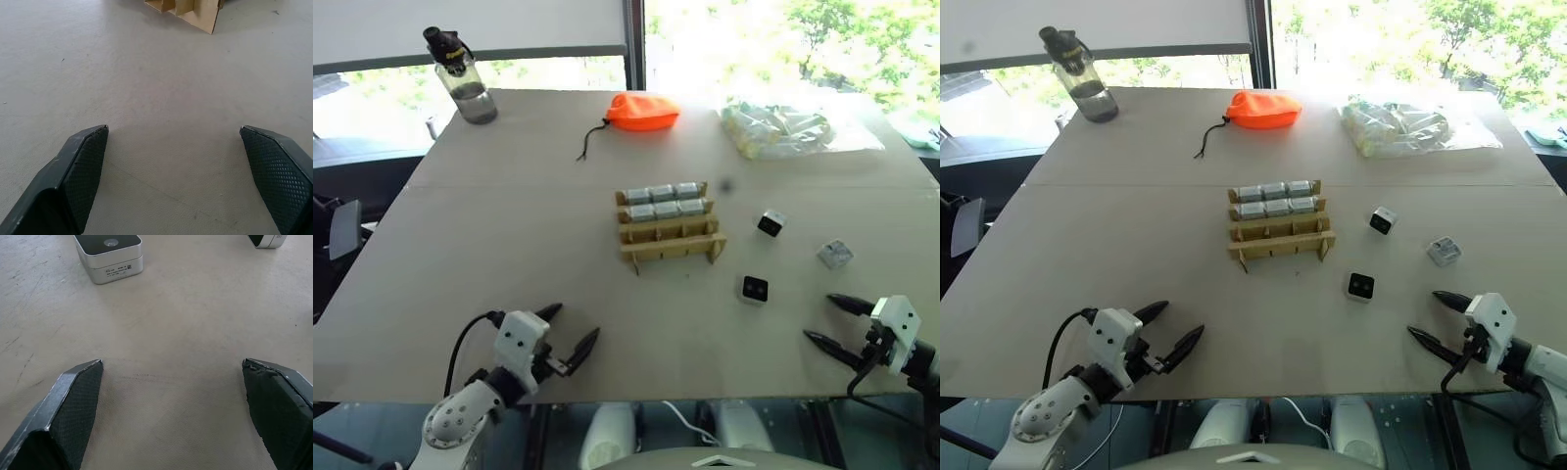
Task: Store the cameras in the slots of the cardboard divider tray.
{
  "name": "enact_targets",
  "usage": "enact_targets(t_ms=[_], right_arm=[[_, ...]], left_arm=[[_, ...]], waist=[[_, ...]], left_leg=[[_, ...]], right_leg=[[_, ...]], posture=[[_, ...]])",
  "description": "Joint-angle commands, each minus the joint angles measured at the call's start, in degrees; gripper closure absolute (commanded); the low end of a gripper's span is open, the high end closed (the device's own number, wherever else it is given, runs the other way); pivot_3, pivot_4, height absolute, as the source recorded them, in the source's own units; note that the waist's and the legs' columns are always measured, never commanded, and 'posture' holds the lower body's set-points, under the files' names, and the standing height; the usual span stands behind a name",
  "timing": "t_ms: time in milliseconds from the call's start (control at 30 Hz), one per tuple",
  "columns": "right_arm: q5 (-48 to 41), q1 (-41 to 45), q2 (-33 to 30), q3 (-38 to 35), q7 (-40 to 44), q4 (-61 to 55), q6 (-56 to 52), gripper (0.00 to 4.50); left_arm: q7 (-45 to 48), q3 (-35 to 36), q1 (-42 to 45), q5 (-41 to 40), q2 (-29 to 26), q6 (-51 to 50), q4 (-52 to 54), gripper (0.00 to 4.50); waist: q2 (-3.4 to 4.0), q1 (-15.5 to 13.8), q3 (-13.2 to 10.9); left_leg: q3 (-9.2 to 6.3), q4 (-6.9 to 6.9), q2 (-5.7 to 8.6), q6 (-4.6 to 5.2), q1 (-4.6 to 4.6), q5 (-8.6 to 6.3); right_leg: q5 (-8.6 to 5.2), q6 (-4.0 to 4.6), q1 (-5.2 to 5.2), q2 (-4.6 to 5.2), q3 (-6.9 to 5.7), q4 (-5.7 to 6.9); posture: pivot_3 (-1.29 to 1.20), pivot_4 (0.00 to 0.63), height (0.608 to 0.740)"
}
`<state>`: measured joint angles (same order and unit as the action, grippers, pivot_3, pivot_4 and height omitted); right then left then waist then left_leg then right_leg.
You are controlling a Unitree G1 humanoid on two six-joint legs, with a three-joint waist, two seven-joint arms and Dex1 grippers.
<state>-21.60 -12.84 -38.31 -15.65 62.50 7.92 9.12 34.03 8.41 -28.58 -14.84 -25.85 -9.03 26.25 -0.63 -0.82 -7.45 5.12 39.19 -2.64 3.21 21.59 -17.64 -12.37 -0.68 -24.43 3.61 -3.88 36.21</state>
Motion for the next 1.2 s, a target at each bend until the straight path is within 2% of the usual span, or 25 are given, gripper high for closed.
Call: enact_targets(t_ms=[33, 700, 867, 967, 1200], right_arm=[[-0.11, 0.13, 0.15, -0.37, -0.54, -0.3, 0.55, 0.0], [-1.41, 0.01, 1.56, -1.03, -2.56, -2.12, -1.19, 0.0], [-0.89, 1.07, 2.72, -2.63, -8.32, -2.24, -2.86, 0.0], [0.15, 1.9, 2.39, -3.62, -12.47, -1.81, -4.8, 0.0], [0.04, 7.5, 3.15, -5.93, -24.22, -1.92, -14.54, 0.0]], left_arm=[[0.15, -0.2, 0.09, -0.59, 0.52, 1.34, 0.08, 0.03], [0.75, -0.05, 2.08, -1.39, 1.39, 1.76, -1.06, 0.03], [0.89, -0.25, 2.22, -1.76, 1.38, 1.27, -0.57, 0.03], [2.98, -1.5, 4.27, -0.3, -1.83, 1.02, 1.79, 0.03], [9.58, -1.65, 14.17, -10.39, -9.69, -7.94, 9.15, 0.03]], waist=[[0.0, 0.0, 0.0], [0.0, 0.05, 0.0], [0.0, 0.02, 0.0], [-0.01, -0.03, -0.01], [0.09, 0.04, -0.02]], left_leg=[[0.0, 0.0, 0.0, 0.0, 0.0, 0.0], [0.04, 0.02, -0.02, 0.0, -0.06, 0.0], [0.02, 0.02, -0.02, 0.0, -0.04, 0.0], [0.04, 0.02, -0.01, 0.0, -0.04, 0.0], [0.01, 0.08, 0.02, -0.02, 0.01, 0.02]], right_leg=[[0.0, 0.0, 0.0, 0.0, 0.0, 0.0], [-0.01, -0.01, 0.0, -0.01, 0.04, 0.08], [0.0, 0.0, -0.01, -0.01, 0.02, 0.09], [0.0, 0.0, -0.01, 0.01, 0.03, 0.09], [0.01, 0.02, -0.04, 0.06, 0.05, 0.21]], posture=[[0.0, 0.15, 0.74], [0.0, 0.15, 0.74], [0.0, 0.15, 0.74], [0.0, 0.15, 0.74], [0.0, 0.15, 0.74]])
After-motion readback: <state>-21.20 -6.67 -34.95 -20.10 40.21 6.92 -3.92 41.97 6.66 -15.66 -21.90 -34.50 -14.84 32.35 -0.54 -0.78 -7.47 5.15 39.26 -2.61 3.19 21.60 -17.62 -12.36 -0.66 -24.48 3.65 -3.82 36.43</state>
